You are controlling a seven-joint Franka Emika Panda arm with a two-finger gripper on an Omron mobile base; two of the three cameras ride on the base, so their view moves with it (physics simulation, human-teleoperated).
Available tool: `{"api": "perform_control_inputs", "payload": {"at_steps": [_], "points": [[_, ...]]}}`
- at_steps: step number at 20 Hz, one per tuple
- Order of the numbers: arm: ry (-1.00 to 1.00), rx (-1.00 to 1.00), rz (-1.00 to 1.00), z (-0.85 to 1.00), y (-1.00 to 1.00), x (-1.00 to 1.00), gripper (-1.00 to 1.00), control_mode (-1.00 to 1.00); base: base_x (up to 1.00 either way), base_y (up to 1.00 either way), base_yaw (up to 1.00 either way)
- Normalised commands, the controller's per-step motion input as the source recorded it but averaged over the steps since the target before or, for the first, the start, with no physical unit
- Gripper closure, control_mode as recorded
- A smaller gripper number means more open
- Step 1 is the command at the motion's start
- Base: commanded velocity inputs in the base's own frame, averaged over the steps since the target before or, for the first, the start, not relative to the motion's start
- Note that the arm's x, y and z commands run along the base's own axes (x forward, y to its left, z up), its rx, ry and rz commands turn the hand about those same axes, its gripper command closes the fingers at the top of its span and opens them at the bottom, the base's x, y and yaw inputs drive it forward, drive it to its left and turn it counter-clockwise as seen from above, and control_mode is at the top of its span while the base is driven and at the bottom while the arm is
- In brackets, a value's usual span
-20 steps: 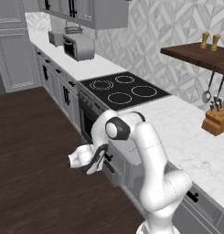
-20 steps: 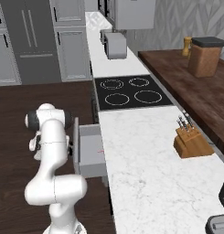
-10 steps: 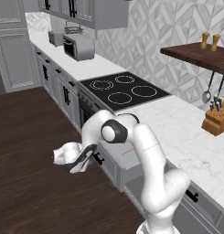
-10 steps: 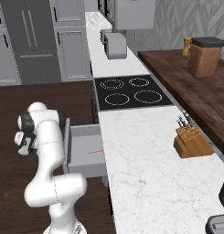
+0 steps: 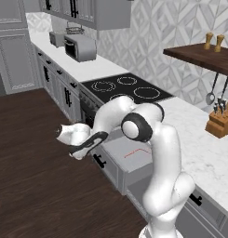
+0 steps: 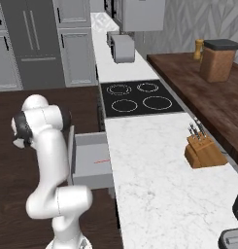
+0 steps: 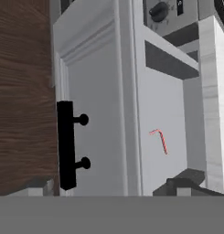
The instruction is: Take a straw from the drawer in front and place it inside the glass cup on the dining counter.
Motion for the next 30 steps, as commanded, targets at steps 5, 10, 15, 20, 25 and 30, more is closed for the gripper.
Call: {"api": "perform_control_inputs", "payload": {"at_steps": [5,10,15,20,25,30], "points": [[0.0,0.3,-0.08,0.81,-0.84,-0.02,-1.0,-1.0,0.0,0.0,0.0],[0.02,0.25,-0.06,0.26,-0.82,0.06,-1.0,-1.0,0.0,0.0,0.0],[0.12,0.22,0.0,-0.18,-0.55,0.35,-1.0,-1.0,0.0,0.0,0.0],[0.09,0.16,0.0,-0.51,-0.21,0.4,-1.0,-1.0,0.0,0.0,0.0],[0.08,0.13,0.0,-0.59,-0.09,0.34,-1.0,-1.0,0.0,0.0,0.0],[0.04,0.09,0.0,-0.53,0.11,0.09,-1.0,-1.0,0.0,0.0,0.0]]}}
